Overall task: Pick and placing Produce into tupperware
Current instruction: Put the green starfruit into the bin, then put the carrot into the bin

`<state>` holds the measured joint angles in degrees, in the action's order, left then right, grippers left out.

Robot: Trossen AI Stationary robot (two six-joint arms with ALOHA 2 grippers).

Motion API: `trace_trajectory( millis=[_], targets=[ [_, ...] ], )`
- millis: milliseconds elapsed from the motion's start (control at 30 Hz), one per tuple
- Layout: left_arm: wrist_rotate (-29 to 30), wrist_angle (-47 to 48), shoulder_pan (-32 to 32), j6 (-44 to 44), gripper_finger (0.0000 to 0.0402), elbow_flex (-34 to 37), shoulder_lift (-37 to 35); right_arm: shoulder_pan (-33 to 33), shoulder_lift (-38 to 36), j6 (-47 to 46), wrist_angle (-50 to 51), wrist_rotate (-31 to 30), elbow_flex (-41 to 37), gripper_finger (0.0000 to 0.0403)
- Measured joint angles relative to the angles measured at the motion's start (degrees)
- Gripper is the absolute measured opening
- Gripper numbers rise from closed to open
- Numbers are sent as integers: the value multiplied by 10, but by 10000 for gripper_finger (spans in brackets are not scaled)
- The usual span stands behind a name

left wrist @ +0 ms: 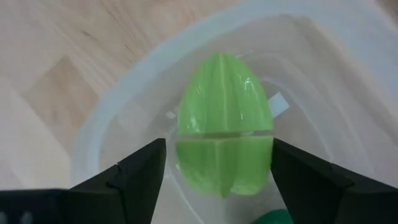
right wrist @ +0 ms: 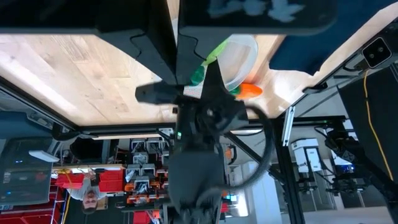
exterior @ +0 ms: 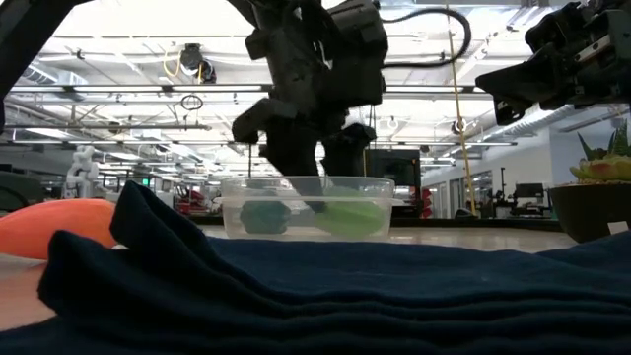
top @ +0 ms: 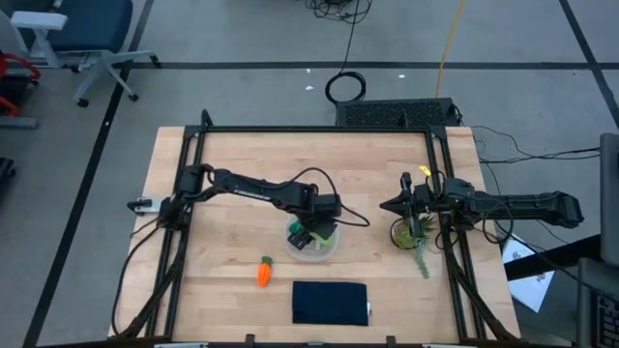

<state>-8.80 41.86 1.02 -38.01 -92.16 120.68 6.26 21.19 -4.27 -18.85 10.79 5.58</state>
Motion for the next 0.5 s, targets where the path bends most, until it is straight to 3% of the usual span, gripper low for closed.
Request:
trace_trajectory(
  millis=[500],
  targets=[
    [31, 6, 0, 67, 278, -1, -99, 0, 0, 0, 0, 0, 0, 0]
  ],
)
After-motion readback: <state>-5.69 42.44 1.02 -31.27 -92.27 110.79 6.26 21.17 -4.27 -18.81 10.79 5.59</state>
